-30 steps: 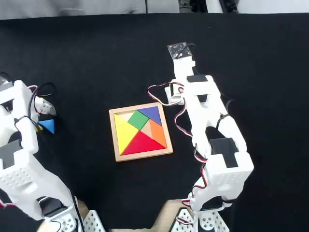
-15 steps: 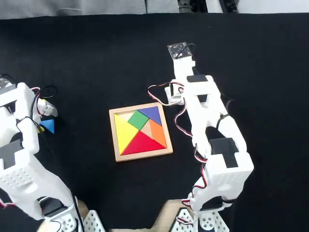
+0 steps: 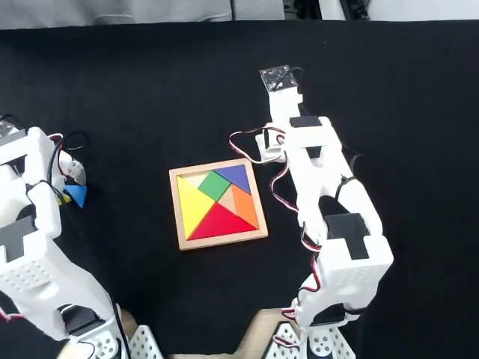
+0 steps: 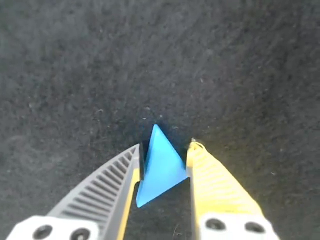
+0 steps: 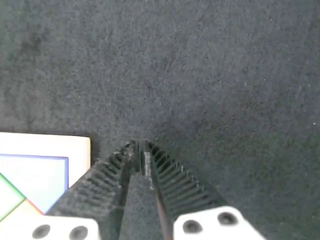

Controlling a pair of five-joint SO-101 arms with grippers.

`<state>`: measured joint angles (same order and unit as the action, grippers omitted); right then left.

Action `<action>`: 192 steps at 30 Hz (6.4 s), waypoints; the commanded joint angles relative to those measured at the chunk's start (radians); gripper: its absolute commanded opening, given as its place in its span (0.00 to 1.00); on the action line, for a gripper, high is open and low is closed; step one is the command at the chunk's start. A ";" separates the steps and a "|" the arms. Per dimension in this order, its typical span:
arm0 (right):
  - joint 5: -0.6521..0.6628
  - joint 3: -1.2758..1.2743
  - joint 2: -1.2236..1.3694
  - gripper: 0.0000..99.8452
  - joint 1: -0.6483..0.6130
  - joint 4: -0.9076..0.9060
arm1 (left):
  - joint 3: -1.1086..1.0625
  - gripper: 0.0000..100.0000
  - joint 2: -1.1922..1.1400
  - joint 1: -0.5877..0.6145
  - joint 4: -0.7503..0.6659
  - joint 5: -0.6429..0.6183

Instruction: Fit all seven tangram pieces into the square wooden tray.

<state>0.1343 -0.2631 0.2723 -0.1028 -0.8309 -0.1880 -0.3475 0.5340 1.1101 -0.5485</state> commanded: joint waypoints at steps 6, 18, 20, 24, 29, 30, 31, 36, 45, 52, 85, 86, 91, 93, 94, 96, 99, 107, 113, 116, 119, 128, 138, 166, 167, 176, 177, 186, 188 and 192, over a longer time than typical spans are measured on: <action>-0.002 0.004 -0.059 0.01 0.011 0.017 | 0.002 0.15 0.011 -0.015 0.008 -0.003; -0.002 0.004 -0.059 0.01 0.011 0.017 | 0.001 0.24 0.011 -0.044 0.015 0.103; -0.002 0.004 -0.059 0.01 0.011 0.017 | -0.002 0.23 0.011 -0.041 0.015 0.101; -0.002 0.004 -0.059 0.01 0.011 0.017 | -0.022 0.21 0.011 -0.039 0.008 0.095; -0.002 0.004 -0.059 0.01 0.011 0.017 | -0.022 0.16 0.011 -0.039 0.008 0.095; -0.002 0.004 -0.059 0.01 0.011 0.017 | -0.022 0.16 0.011 -0.039 0.008 0.095; -0.002 0.004 -0.059 0.01 0.011 0.017 | -0.022 0.16 0.011 -0.039 0.008 0.095; -0.002 0.004 -0.059 0.01 0.011 0.017 | -0.022 0.16 0.011 -0.039 0.008 0.095; -0.002 0.004 -0.059 0.01 0.011 0.017 | -0.019 0.16 0.025 -0.047 0.018 0.101; -0.002 0.005 -0.059 0.01 0.012 0.017 | 0.174 0.16 0.160 -0.110 0.247 0.276; -0.011 0.033 -0.059 0.01 0.166 0.087 | 0.443 0.16 -0.046 -0.783 0.272 1.510; -0.011 0.033 -0.059 0.01 0.166 0.087 | 0.456 0.16 -0.057 -0.779 0.276 1.511; -0.011 0.035 -0.059 0.01 0.166 0.087 | 0.476 0.16 -0.094 -0.773 0.275 1.511; -0.011 0.035 -0.059 0.01 0.166 0.087 | 0.469 0.16 -0.104 -0.773 0.273 1.511; -0.011 0.035 -0.059 0.01 0.166 0.087 | 0.469 0.16 -0.112 -0.773 0.273 1.511; -0.011 0.035 -0.059 0.01 0.166 0.087 | 0.469 0.16 -0.132 -0.773 0.272 1.511; -0.011 0.035 -0.059 0.01 0.166 0.087 | 0.476 0.16 -0.152 -0.773 0.272 1.511; -0.011 0.035 -0.059 0.01 0.166 0.087 | 0.478 0.28 -0.161 -0.766 0.272 1.511; -0.011 0.035 -0.059 0.01 0.166 0.087 | 0.478 0.31 -0.157 -0.723 0.222 1.513; -0.011 0.035 -0.059 0.01 0.166 0.087 | 0.486 0.31 -0.153 -0.670 0.206 1.513; -0.011 0.035 -0.059 0.01 0.166 0.087 | 0.553 0.31 -0.155 -0.598 0.250 1.511; -0.011 0.036 -0.059 0.01 0.164 0.087 | 0.737 0.26 -0.089 -0.555 0.416 1.238; -0.002 0.018 -0.070 0.01 0.163 0.011 | 0.639 0.21 -0.008 -0.446 0.626 0.802; 0.195 -0.412 -0.312 0.01 -0.124 -0.190 | -0.305 0.03 0.416 -0.191 0.176 0.707; 0.195 -0.407 -0.298 0.01 -0.127 -0.190 | -0.348 0.03 0.440 -0.186 0.135 0.684; 0.196 -0.384 -0.259 0.01 -0.184 -0.198 | -0.630 0.03 0.620 -0.188 -0.163 0.626; 0.195 -0.384 -0.262 0.01 -0.192 -0.198 | -0.642 0.03 0.628 -0.191 -0.181 0.626; 0.195 -0.378 -0.384 0.01 -0.103 -0.224 | -0.707 0.03 0.635 -0.188 -0.288 0.626; 0.192 -0.377 -0.449 0.01 -0.071 -0.241 | -0.727 0.03 0.643 -0.186 -0.311 0.632; 0.187 -0.384 -0.618 0.01 -0.021 -0.245 | -0.651 0.03 0.681 -0.188 -0.269 0.626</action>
<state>0.3214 -0.6790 -0.2064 -0.1642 -1.0641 -0.9183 0.2754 0.3376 0.8155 0.0867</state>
